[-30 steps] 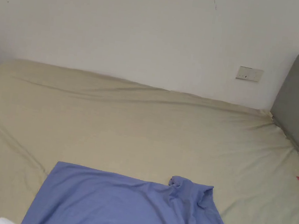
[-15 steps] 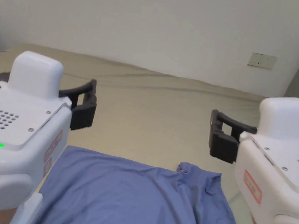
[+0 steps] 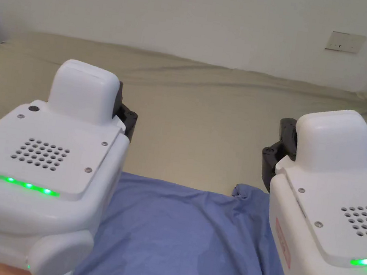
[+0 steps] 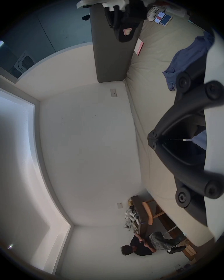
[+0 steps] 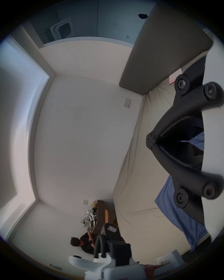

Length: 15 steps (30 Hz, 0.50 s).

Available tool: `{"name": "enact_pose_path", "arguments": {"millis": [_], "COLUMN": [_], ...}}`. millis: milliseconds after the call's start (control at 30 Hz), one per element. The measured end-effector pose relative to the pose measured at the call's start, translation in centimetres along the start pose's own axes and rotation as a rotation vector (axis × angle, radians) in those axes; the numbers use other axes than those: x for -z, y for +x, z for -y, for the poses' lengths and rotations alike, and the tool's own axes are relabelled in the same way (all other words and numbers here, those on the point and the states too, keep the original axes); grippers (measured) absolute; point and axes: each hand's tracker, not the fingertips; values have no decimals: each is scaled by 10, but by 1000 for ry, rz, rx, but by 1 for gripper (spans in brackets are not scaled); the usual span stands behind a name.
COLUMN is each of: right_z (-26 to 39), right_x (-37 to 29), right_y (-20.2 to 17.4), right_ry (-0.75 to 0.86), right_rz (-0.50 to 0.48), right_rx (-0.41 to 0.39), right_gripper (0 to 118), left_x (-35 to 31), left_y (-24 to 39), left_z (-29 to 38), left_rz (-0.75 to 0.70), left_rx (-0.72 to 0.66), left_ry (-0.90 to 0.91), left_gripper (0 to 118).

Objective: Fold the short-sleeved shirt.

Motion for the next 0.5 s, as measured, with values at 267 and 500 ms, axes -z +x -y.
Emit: {"name": "enact_pose_path", "arguments": {"millis": [267, 500], "right_z": [71, 137], "right_x": [67, 110], "right_y": [22, 68], "right_ry": [-205, -409], "right_rz": [-7, 48], "right_rx": [32, 61], "right_gripper": [1, 1], "left_x": [123, 256], "left_y": [-22, -65], "left_z": [147, 249], "left_rz": [39, 1], "left_rx": [-45, -21], "left_ry": [-438, -706], "left_gripper": [0, 85]}}
